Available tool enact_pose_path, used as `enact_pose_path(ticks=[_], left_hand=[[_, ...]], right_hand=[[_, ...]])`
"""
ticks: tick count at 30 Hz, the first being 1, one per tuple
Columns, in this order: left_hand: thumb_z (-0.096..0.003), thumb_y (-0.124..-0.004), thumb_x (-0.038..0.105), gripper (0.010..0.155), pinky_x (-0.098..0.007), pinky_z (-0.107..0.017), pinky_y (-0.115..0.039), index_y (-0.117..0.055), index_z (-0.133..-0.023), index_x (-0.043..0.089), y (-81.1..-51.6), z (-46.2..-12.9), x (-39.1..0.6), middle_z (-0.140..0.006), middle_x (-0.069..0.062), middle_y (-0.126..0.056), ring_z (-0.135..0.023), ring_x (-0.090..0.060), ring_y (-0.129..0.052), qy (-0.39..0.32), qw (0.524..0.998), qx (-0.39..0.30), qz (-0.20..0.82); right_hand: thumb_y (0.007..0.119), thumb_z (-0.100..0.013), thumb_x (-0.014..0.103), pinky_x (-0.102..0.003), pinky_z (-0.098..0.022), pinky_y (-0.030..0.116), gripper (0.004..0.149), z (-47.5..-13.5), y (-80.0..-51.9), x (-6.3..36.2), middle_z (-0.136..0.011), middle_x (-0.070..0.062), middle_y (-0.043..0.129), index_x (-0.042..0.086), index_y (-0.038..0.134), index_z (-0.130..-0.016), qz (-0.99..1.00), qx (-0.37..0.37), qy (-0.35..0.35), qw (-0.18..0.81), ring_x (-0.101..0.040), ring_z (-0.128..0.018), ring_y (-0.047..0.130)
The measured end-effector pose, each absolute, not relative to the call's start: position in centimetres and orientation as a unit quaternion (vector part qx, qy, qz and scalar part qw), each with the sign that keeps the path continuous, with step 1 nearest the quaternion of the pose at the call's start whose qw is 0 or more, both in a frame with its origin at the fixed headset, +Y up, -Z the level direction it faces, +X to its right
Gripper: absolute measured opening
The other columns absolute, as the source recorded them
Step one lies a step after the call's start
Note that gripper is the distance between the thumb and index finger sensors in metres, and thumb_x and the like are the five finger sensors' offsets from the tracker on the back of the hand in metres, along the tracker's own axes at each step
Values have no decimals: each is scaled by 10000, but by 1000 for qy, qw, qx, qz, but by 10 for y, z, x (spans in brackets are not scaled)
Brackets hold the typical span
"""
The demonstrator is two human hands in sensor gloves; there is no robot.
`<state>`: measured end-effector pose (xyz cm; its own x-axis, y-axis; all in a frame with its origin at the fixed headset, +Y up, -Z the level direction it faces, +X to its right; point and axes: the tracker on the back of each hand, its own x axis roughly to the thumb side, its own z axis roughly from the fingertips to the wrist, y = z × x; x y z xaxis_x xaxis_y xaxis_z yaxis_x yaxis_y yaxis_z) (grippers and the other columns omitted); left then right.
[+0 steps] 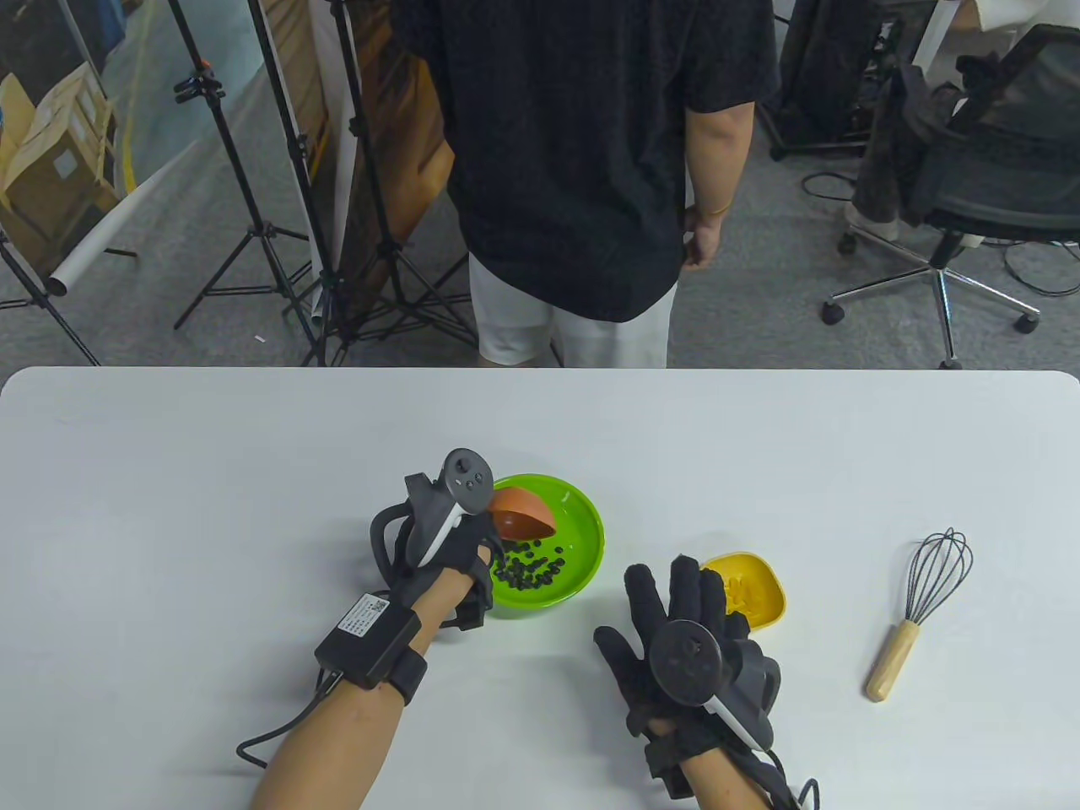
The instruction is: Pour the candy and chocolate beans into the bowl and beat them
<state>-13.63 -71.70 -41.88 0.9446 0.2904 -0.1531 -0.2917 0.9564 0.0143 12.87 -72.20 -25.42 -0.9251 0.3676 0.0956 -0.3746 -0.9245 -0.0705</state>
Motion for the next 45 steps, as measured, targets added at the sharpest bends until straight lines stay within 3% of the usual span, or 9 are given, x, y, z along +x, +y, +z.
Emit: enact_pose_path(ticks=[11, 21, 27, 34, 45], left_hand=[[-424, -795, 319, 457, -308, -10, -871, -799, -825, 99, -696, -417, -169, -439, -33, -1068, -76, -175, -1014, 102, 980, -2, 172], [-419, -713, 423, 464, -322, 4, -866, -877, -707, 97, -692, -413, -236, -261, 40, -1044, -37, -172, -1000, 172, 984, 8, 51], [-417, -735, 463, 459, -327, 11, -868, -909, -652, 110, -708, -407, -296, -218, 40, -1046, -30, -178, -1004, 243, 968, -22, 55], [-418, -743, 461, 460, -323, 9, -869, -903, -668, 109, -746, -397, -344, -236, 38, -1050, -35, -177, -1006, 299, 949, -54, 83], [-421, -742, 463, 467, -316, 4, -867, -896, -686, 111, -775, -389, -374, -252, 34, -1047, -39, -171, -1002, 337, 930, -85, 117]], right_hand=[[617, -490, 630, -861, -568, 342, 757, -254, -723, 127, -1128, -288, 226, 260, 409, -1117, 981, 42, -39, 186, -589, -1012, 247], [616, -490, 630, -861, -567, 342, 759, -254, -722, 127, -1127, -289, 224, 259, 406, -1118, 982, 44, -35, 183, -591, -1010, 245], [616, -490, 630, -861, -567, 342, 758, -254, -723, 125, -1127, -291, 223, 260, 406, -1117, 982, 44, -31, 180, -591, -1010, 246], [616, -490, 630, -861, -567, 342, 758, -254, -724, 123, -1127, -290, 224, 260, 406, -1117, 983, 44, -25, 177, -592, -1009, 245], [614, -490, 630, -861, -567, 342, 760, -255, -725, 122, -1127, -289, 222, 258, 403, -1118, 984, 41, -19, 173, -590, -1009, 246]])
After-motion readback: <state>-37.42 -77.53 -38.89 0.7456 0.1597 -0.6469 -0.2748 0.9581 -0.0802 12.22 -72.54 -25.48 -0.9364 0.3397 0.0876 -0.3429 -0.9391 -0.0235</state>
